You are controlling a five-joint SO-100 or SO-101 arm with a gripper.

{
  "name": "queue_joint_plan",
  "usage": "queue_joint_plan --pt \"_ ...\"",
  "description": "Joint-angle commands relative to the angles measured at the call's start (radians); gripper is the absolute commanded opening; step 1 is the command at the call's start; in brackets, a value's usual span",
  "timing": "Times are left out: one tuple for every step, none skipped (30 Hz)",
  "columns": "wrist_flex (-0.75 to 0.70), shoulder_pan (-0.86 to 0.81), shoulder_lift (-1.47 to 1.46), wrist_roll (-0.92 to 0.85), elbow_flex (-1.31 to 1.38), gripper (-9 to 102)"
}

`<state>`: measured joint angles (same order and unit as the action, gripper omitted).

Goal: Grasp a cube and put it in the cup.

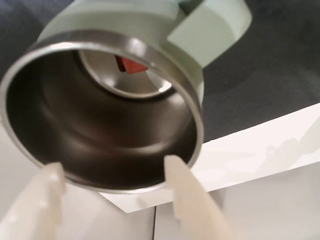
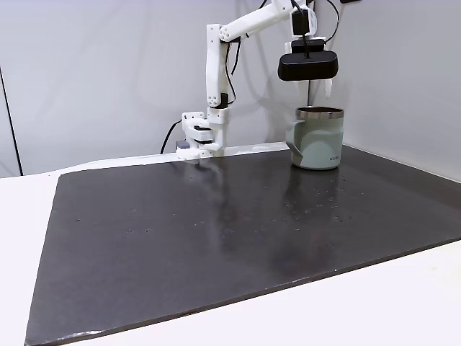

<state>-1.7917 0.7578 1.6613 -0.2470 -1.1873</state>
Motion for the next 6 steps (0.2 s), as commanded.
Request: queue_joint_plan --pt "-0.008 0.006 0.046 0.003 0.009 21" --pt "-0.008 0.006 0.048 0.003 0.009 21" --pt "-0.008 0.006 0.051 0.003 0.009 21" --pt "-0.009 0.006 0.052 0.003 0.009 21" --pt "-0.009 0.006 0.054 0.003 0.008 21" --pt "-0.009 0.006 0.054 0.003 0.008 21"
